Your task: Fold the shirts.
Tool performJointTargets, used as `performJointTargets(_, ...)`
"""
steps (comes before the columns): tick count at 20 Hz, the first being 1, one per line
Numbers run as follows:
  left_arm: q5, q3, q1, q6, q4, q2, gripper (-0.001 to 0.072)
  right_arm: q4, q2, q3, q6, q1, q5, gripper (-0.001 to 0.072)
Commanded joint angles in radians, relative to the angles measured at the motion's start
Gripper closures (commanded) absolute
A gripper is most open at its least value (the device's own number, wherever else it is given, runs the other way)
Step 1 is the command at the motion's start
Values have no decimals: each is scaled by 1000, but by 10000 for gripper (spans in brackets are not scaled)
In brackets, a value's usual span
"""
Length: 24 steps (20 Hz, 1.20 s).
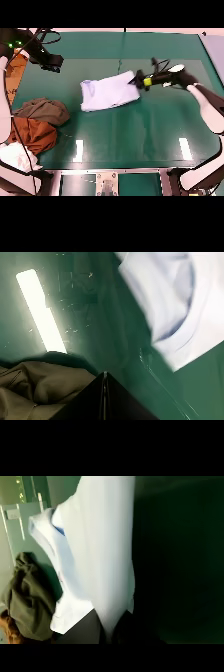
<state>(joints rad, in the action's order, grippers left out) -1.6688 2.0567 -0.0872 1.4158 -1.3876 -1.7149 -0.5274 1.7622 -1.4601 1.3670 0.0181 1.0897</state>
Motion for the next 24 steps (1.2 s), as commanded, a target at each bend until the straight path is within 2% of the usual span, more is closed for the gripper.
performJointTargets(1,0,1,1,0,0,1,690,-126,-148,-42,53,172,30,698)
performJointTargets(5,1,1,1,1,0,1,690,-434,-328,-38,166,496,135,698)
performJointTargets(10,11,-8,1,1,11,1,689,-542,-407,81,165,880,197,698)
performJointTargets(16,30,-36,1,0,11,0,689,-558,-577,489,163,1238,-67,697)
performJointTargets(21,47,-36,1,0,11,0,690,-558,-682,696,167,1557,-124,698)
performJointTargets(24,53,-36,0,0,13,0,690,-559,-719,805,163,1659,-174,697)
